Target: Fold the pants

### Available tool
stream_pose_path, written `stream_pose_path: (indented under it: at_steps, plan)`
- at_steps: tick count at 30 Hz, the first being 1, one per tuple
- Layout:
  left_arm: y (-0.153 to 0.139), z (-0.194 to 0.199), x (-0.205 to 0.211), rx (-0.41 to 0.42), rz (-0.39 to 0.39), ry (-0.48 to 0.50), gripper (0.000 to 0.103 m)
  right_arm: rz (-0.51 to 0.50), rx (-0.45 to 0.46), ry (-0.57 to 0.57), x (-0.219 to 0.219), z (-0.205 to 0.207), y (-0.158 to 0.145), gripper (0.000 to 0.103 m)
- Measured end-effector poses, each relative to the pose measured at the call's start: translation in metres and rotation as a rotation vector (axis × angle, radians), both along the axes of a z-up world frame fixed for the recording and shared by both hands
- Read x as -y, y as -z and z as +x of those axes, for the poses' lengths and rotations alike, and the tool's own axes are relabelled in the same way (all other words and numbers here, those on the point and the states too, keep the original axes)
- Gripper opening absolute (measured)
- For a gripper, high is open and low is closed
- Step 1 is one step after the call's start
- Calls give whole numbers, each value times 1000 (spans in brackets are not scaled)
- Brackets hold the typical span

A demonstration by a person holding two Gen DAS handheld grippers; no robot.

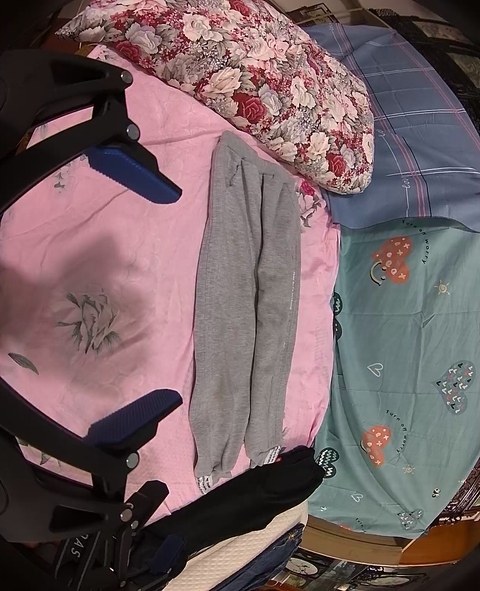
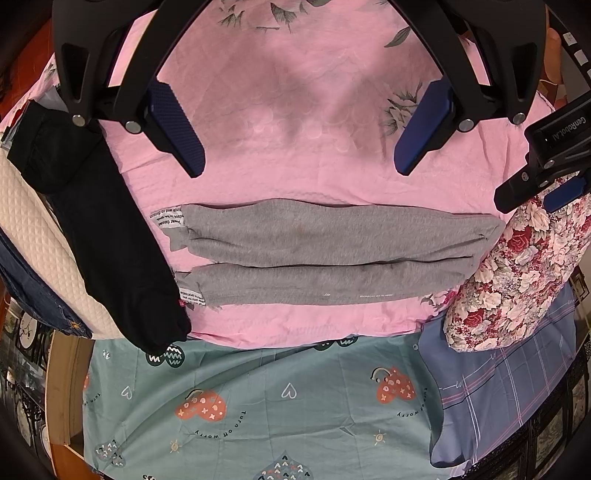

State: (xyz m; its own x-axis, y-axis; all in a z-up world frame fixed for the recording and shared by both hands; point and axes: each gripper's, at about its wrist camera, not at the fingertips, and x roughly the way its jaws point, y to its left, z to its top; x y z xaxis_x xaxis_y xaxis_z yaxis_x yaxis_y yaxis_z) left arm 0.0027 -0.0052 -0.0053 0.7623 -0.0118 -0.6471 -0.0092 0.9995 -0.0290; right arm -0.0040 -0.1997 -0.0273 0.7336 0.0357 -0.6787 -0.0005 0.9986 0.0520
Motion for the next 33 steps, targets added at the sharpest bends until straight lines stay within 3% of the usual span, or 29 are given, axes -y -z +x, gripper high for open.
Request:
stream_pose_path:
  at_steps: [33]
  plan:
    - [1, -1, -2, -3, -1, 2, 101, -9, -16, -4, -4, 0, 1, 102]
